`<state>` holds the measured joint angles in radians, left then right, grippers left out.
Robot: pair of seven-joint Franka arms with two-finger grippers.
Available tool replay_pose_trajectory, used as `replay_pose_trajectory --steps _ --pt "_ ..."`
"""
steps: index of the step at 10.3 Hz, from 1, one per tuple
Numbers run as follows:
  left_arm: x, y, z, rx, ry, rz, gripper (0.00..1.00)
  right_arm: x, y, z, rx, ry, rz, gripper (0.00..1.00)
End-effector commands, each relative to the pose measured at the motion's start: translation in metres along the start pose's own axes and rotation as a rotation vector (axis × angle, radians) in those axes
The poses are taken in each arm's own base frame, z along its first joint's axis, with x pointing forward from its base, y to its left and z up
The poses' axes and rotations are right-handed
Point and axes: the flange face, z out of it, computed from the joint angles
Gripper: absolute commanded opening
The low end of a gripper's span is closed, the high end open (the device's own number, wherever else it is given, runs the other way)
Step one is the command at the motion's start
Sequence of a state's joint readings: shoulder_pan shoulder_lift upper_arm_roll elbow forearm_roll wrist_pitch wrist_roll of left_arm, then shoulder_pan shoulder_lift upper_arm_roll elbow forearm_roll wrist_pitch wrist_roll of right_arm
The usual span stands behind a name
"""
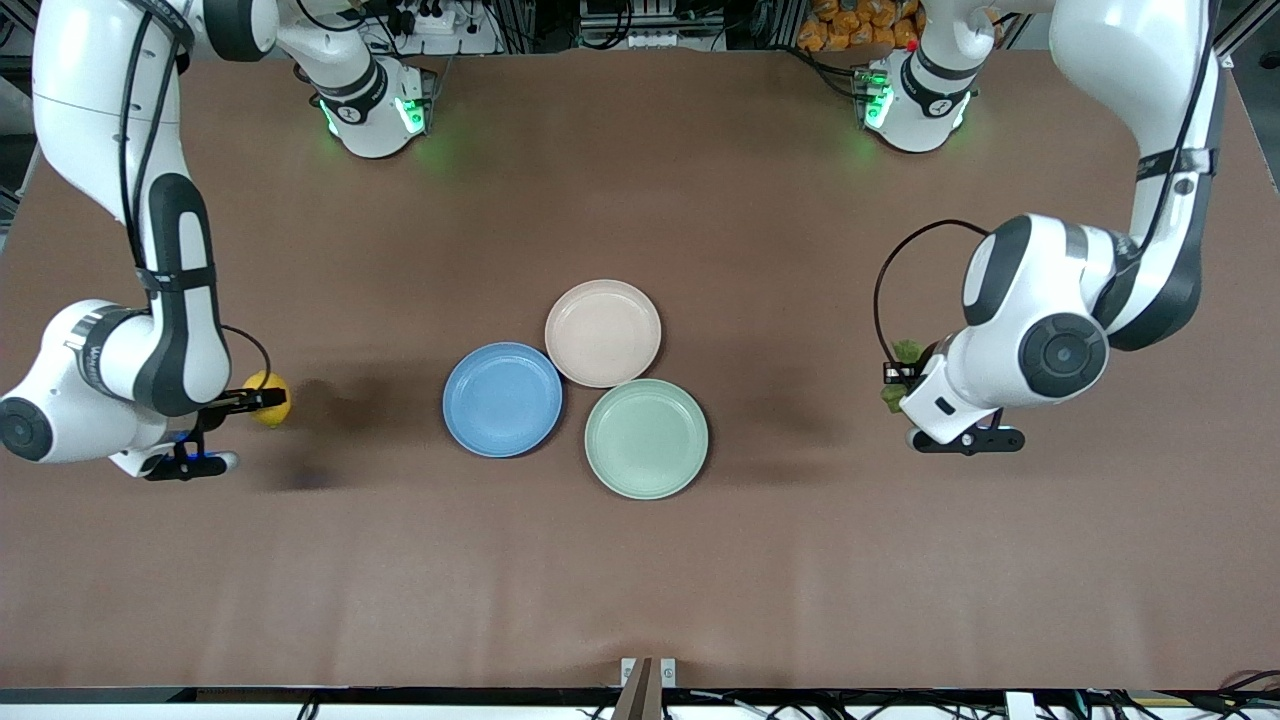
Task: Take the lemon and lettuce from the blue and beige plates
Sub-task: 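Carry the lettuce and lemon outward away from the plates with both grippers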
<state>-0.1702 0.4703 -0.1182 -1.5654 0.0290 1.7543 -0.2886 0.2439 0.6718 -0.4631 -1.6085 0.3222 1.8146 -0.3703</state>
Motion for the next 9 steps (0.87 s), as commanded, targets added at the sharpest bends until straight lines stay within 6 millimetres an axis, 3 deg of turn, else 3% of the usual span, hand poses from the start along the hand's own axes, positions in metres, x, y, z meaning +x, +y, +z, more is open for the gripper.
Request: replay_pose_trajectory --steps 1,2,3,5,8,9 --pt "0.0 -0.012 0.011 0.007 0.01 0.026 0.0 -0.002 -0.006 0.019 0.019 0.012 0.046 0.0" --pt "0.003 -0.011 0.022 0.01 -0.008 0.027 0.0 -0.002 -0.01 0.025 0.027 0.01 0.05 0.0" --pt "0.005 -0.01 0.034 0.011 -0.019 0.029 0.0 -0.002 -0.01 0.026 0.028 0.007 0.05 0.29" --pt "0.009 -0.015 0.047 0.021 -0.032 0.028 0.0 -0.001 -0.009 0.031 0.028 -0.003 0.054 1.0" --pt "0.014 -0.013 0.084 0.033 -0.082 0.03 0.0 0.0 -0.016 0.006 0.04 -0.003 0.056 1.0" --pt "0.016 -0.022 0.087 0.031 -0.088 0.018 0.0 0.002 -0.022 -0.019 0.04 0.019 0.038 1.0"
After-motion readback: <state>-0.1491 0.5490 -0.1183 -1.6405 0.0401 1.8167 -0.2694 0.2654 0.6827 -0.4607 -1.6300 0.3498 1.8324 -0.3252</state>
